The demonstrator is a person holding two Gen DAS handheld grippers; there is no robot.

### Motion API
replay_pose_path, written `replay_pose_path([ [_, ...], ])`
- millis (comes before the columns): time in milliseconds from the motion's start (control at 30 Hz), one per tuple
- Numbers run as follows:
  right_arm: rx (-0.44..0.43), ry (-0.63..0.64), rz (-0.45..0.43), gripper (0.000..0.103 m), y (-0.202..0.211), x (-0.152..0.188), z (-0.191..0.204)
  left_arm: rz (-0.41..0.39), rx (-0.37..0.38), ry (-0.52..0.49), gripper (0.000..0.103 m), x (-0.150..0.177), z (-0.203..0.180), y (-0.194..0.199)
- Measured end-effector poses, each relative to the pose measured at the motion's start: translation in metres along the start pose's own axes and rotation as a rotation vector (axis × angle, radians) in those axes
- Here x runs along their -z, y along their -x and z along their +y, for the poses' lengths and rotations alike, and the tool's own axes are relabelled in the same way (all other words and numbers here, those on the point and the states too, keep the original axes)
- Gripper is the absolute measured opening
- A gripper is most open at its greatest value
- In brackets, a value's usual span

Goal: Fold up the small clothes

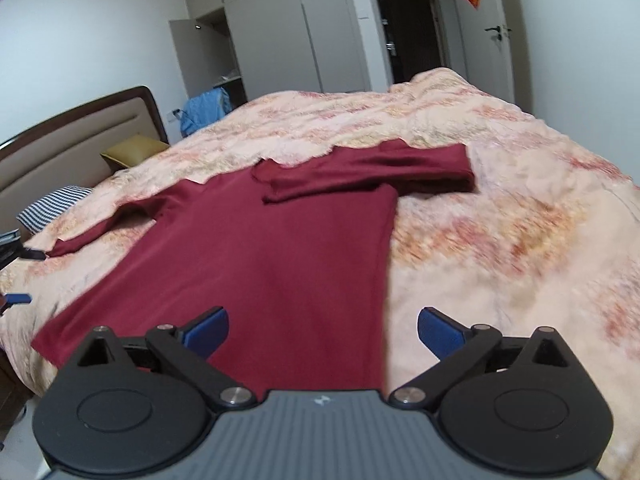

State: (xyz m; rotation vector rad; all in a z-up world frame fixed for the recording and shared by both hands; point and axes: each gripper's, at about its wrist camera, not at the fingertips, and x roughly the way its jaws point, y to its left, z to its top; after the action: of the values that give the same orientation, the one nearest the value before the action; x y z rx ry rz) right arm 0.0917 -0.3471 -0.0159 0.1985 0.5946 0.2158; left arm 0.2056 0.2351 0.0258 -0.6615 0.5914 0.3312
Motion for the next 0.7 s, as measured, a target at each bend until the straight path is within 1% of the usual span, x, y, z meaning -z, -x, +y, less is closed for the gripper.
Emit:
replay_pose_path([
  [133, -0.008, 0.029, -0.007, 0.103, -0.019, -0.011, 0.015, -0.067, -0.023, 0.064, 0.101, -0.049, 0.015, -0.043],
  [267, -0.044, 0.016, 0.014, 0.103, -0.040, -0.016, 0.025, -0.074, -0.118, 0.088, 0.101, -0.087, 0.030, -0.087],
  [367, -0.064, 0.015, 0.037, 0.103, -0.054, -0.017, 0.031, -0.086, -0.151, 0.105, 0.097, -0.107, 0.038, -0.112],
  [467, -0.067, 0.029, 0.066, 0.103, -0.067, -0.014, 0.038, -0.114, -0.196, 0.142, 0.087, -0.119, 0.045, -0.128],
  [500, -0.066, 0.035, 0.070, 0.103, -0.069, -0.013, 0.040, -0.136, -0.202, 0.154, 0.085, -0.120, 0.046, -0.130],
  [567, -0.060, 0.047, 0.071, 0.103, -0.074, -0.011, 0.041, -0.163, -0.205, 0.143, 0.082, -0.122, 0.046, -0.132],
  [600, -0.057, 0.051, 0.070, 0.103, -0.076, -0.010, 0.042, -0.168, -0.219, 0.132, 0.076, -0.123, 0.044, -0.134],
  [633, -0.054, 0.053, 0.071, 0.103, -0.078, -0.009, 0.041, -0.172, -0.238, 0.125, 0.068, -0.124, 0.042, -0.135],
  [667, -0.053, 0.053, 0.075, 0.103, -0.081, -0.008, 0.041, -0.175, -0.253, 0.126, 0.063, -0.125, 0.042, -0.137],
  [700, -0.053, 0.051, 0.080, 0.103, -0.082, -0.007, 0.041, -0.176, -0.264, 0.130, 0.050, -0.126, 0.042, -0.139],
])
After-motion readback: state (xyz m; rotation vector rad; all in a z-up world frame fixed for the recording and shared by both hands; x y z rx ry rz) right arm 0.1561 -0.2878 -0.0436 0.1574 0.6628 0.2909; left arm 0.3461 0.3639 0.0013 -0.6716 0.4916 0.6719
